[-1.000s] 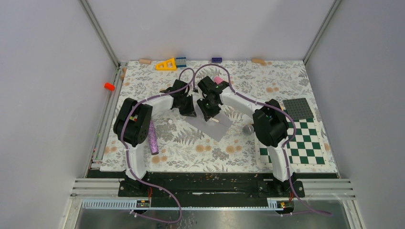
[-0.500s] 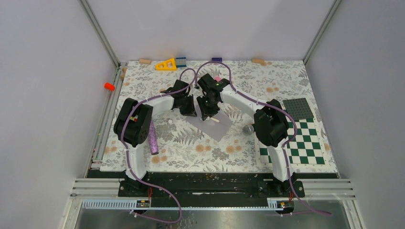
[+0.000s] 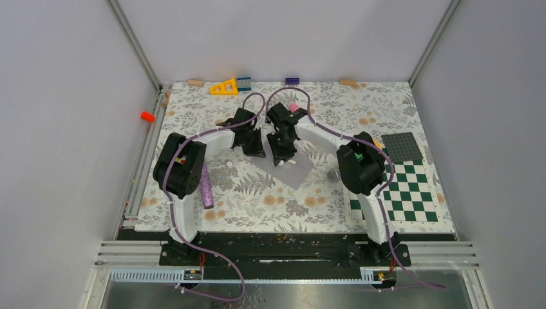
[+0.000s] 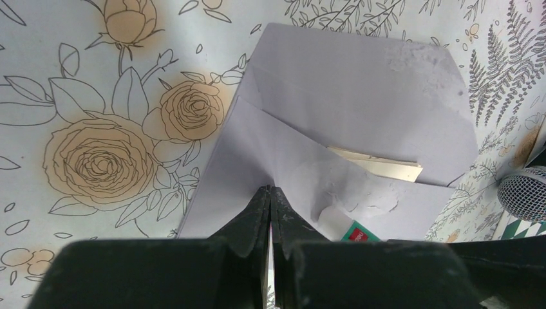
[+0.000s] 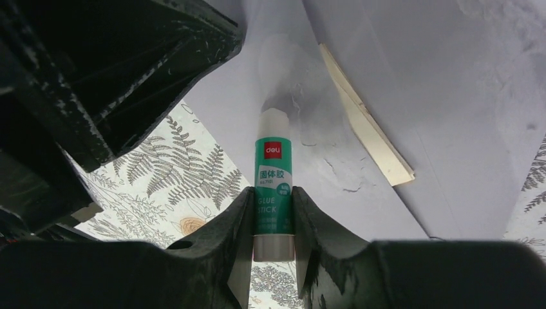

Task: Place the letter into the envelope and seal it
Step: Paint the envelope at the center of the board.

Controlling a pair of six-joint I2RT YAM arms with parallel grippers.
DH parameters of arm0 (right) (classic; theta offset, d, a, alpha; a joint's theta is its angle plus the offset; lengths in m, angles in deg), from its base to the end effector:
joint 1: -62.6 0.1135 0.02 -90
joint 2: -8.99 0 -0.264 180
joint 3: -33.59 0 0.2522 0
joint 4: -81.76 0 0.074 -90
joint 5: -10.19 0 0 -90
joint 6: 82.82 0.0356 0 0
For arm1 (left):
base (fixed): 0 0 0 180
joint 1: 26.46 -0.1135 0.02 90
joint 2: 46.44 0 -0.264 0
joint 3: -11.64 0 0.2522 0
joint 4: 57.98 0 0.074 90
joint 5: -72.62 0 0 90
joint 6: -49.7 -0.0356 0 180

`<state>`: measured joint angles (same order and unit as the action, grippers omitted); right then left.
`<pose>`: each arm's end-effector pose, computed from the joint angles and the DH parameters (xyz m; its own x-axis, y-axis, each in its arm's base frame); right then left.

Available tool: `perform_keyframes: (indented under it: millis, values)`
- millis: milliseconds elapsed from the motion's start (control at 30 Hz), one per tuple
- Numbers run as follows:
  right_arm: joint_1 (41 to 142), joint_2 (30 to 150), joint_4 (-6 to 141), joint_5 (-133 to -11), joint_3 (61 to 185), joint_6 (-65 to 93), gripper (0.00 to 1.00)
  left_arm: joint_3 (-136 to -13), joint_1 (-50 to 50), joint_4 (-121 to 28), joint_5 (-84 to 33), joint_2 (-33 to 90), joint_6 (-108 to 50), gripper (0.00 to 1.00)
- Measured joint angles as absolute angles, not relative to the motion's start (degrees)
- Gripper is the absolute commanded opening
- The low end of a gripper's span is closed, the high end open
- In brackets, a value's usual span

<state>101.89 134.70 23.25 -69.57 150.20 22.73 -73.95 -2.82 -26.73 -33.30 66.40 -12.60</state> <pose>0.3556 0.2991 0.1872 -0.8705 -0.3714 -0.3229 -0.4590 0.8494 0.2605 0.3655 -0.1706 0.1490 -0.9318 -0.0801 -0.3539 0.0946 0.8880 -0.4500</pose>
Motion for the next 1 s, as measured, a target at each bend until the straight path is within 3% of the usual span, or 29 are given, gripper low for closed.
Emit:
perform_keyframes:
  millis: [1000]
  values:
    - [99.18, 141.02, 23.75, -69.15, 159.62, 26.93, 0.00, -73.71, -1.84, -27.64, -31.97, 66.24, -12.86, 0.00]
